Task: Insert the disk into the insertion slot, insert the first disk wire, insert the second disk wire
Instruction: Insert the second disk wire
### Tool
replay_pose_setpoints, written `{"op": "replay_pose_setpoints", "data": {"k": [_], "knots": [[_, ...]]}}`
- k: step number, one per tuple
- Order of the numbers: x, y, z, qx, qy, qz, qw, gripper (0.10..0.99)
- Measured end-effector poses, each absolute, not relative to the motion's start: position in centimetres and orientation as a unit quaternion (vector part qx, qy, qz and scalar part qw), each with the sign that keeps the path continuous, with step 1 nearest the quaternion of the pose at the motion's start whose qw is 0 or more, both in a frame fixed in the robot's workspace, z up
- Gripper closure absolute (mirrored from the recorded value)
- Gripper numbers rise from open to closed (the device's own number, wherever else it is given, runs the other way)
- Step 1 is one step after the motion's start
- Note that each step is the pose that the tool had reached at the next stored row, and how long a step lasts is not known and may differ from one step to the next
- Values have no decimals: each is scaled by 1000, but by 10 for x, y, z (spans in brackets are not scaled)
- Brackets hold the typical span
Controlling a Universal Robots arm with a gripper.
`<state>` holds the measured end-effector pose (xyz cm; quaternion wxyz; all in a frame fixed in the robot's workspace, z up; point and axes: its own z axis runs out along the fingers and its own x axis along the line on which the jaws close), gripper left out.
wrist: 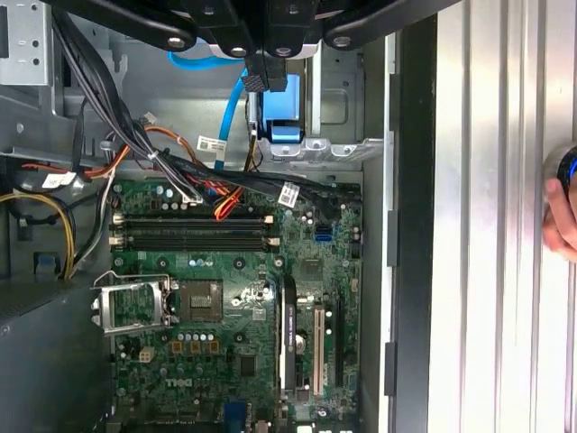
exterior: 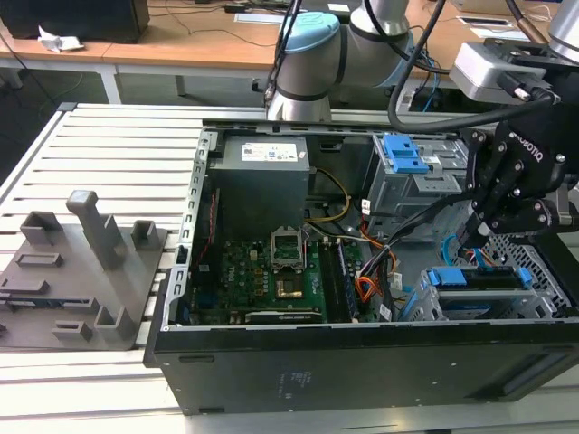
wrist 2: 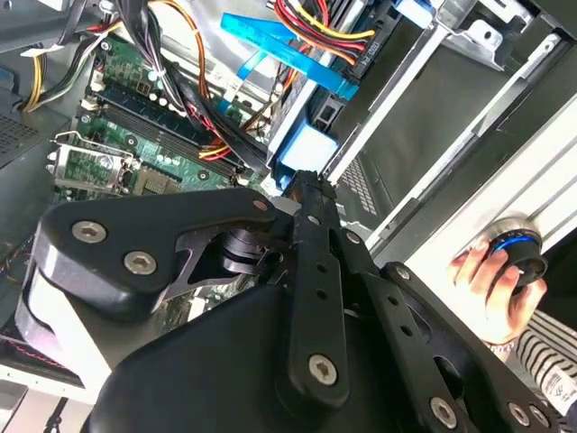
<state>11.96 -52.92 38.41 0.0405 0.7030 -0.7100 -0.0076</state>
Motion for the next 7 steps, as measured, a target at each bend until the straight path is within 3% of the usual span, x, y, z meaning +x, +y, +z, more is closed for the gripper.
{"op": "replay_pose_setpoints", "data": {"k": [7], "knots": [[119, -529, 384, 703, -710, -8, 41, 980]]}}
